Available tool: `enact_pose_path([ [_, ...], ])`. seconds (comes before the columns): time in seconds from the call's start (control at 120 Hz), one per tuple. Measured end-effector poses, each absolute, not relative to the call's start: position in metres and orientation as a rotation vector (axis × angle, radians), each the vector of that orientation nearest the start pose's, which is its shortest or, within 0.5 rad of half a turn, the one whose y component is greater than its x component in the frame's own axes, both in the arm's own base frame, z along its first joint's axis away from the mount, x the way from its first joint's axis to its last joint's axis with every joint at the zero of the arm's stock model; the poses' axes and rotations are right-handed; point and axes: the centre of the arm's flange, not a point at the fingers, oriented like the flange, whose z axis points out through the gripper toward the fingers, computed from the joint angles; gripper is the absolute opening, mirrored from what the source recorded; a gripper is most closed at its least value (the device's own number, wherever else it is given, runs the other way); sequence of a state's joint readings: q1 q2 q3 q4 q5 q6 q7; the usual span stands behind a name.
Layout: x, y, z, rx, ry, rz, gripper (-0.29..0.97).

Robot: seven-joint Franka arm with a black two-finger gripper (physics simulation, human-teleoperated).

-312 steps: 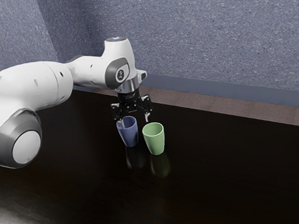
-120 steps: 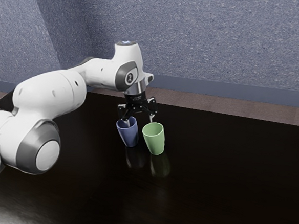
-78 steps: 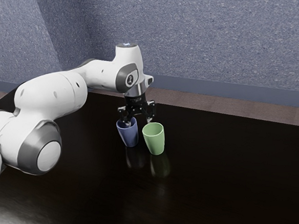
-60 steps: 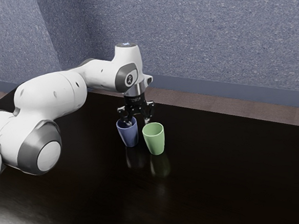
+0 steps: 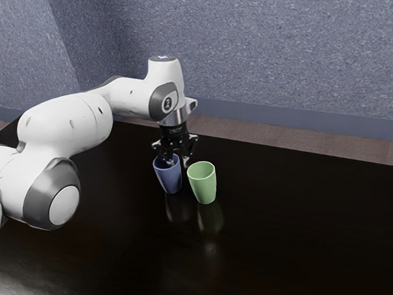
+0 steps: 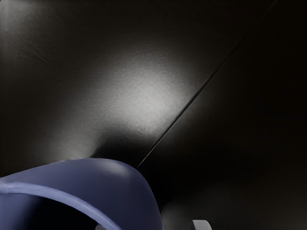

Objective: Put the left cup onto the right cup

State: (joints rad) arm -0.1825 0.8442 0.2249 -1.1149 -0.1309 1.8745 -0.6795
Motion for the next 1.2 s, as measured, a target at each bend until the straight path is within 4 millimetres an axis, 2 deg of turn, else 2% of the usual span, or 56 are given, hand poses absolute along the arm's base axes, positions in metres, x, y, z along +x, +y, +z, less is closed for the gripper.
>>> enact_pose_path([
  [0.392,0.755,-0.026,0.305,-2.884,-1.063,0.088,-0.05],
  [0.767,0.754,-0.026,0.304,-2.882,-1.073,0.095,-0.1],
  [1.0,0.752,-0.028,0.324,-2.882,-1.073,0.091,-0.1],
  [1.2,0.746,-0.028,0.361,-2.887,-1.075,0.068,-0.1],
])
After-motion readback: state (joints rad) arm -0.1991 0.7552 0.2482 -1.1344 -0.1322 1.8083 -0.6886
